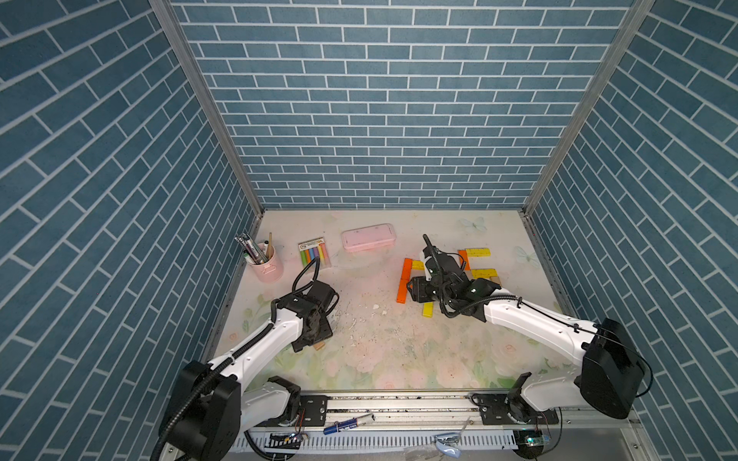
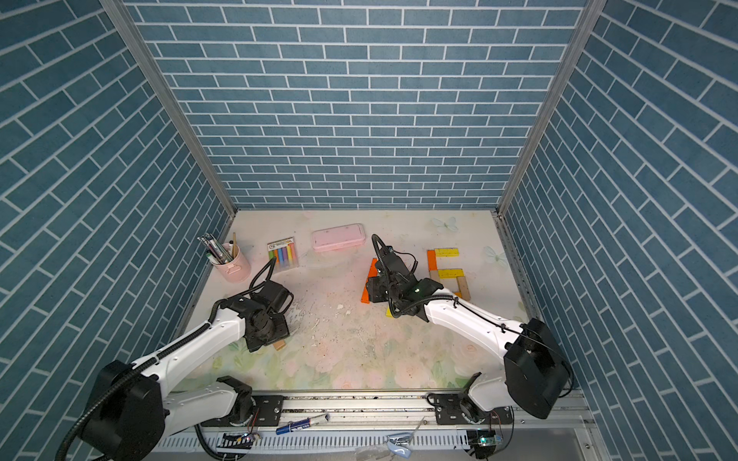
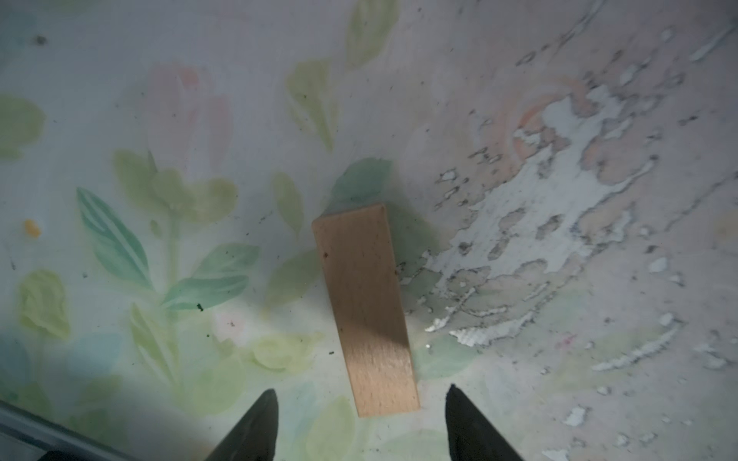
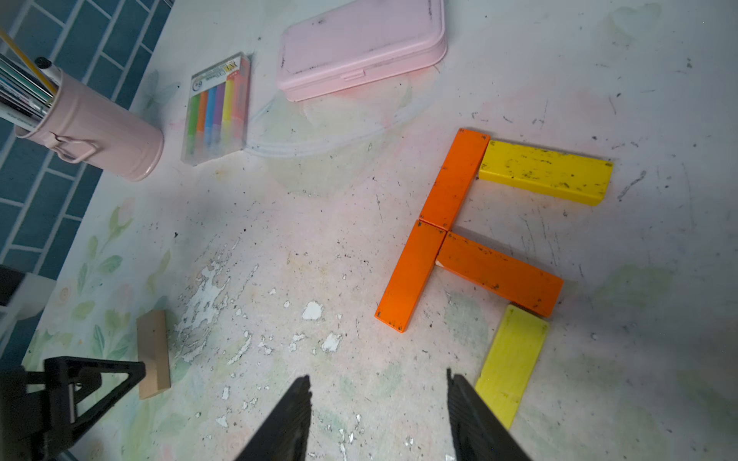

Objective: Assemble the number 6 with building blocks
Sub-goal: Move the building block to the center of the board.

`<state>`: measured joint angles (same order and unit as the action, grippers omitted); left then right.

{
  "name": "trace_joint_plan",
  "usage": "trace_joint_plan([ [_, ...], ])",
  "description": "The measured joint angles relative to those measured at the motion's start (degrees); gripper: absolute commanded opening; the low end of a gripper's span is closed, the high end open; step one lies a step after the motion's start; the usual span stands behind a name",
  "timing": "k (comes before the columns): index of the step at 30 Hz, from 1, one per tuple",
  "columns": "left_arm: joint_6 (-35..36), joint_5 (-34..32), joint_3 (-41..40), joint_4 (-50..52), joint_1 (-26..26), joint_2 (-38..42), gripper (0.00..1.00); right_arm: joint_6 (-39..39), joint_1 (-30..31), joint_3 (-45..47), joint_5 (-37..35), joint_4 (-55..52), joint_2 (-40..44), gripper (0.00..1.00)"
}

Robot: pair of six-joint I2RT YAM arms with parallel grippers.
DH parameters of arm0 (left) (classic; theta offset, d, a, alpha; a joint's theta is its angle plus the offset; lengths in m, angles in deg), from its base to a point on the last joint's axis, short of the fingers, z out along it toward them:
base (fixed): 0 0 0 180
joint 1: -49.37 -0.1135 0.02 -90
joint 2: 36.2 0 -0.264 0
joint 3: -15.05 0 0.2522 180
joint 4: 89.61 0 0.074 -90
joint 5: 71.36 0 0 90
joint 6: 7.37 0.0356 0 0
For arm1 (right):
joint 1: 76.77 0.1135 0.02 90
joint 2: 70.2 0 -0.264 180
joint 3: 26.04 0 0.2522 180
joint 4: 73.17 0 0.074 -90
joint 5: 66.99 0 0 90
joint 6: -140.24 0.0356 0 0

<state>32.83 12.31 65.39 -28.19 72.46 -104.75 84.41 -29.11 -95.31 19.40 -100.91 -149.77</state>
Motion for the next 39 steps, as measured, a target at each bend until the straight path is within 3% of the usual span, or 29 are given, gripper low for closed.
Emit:
trace_joint_plan([
  [4, -2.10, 0.68, -1.79, -4.02, -0.39, -3.28, 0.61, -0.15, -0.28, 0.90, 0.02, 0.70, 0.26, 0.55],
  [11, -3.50, 3.30, -2.19, -10.40, -1.14, -6.49, 0.28, -0.15, -1.60, 1.77, 0.04, 0.74, 0.50, 0.55],
  [16, -3.21, 5.79, -1.46, -12.02, -0.76, -7.04, 0.25, -0.07, -3.52, 3.19, 0.17, 0.83, 1.77, 0.54],
  [28, -10.97, 13.55, 8.09, -19.74, 14.69, -17.92, 0.31, -0.15, -9.97, 5.09, -0.24, 0.50, 6.21, 0.54],
  [32, -13.07, 15.74, 10.23, -22.21, 15.41, -21.14, 0.41, -0.28, -10.34, 5.09, -0.22, -0.07, 6.25, 0.54],
  [35, -13.40, 17.40, 11.78, -23.06, 15.39, -22.47, 0.60, -1.22, -10.45, 5.09, -0.04, -0.63, 6.23, 0.54],
  [39, -12.48, 19.56, 13.38, -22.75, 15.26, -23.12, 0.69, -2.58, -10.49, 4.76, 0.26, -1.46, 6.10, 0.56],
])
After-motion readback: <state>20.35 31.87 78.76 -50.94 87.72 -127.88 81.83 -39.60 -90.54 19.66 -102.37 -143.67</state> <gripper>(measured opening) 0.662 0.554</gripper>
